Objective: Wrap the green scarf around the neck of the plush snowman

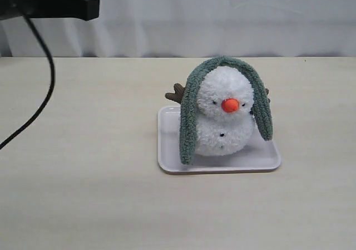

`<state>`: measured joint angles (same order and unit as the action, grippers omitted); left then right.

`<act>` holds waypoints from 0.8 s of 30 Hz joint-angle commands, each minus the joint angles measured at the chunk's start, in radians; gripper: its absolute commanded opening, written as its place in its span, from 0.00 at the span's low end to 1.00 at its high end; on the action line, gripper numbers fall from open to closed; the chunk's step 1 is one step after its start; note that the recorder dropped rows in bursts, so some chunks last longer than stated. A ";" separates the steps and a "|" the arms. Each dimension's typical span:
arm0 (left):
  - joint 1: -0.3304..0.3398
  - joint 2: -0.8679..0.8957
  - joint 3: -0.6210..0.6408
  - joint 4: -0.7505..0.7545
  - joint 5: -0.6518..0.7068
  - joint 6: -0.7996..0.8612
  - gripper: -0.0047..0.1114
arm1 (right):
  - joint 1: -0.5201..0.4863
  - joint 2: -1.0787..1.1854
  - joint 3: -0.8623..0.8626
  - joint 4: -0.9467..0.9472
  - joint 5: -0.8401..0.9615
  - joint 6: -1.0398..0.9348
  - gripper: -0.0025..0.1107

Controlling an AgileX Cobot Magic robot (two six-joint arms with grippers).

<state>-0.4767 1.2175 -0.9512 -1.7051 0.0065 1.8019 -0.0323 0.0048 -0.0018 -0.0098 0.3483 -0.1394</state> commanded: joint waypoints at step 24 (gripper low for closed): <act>0.002 -0.674 0.372 -0.008 0.015 -0.012 0.04 | 0.000 -0.005 0.002 0.001 -0.009 -0.003 0.06</act>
<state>-0.4767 0.5487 -0.5834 -1.7058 0.0264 1.7980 -0.0323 0.0048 -0.0018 -0.0098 0.3483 -0.1394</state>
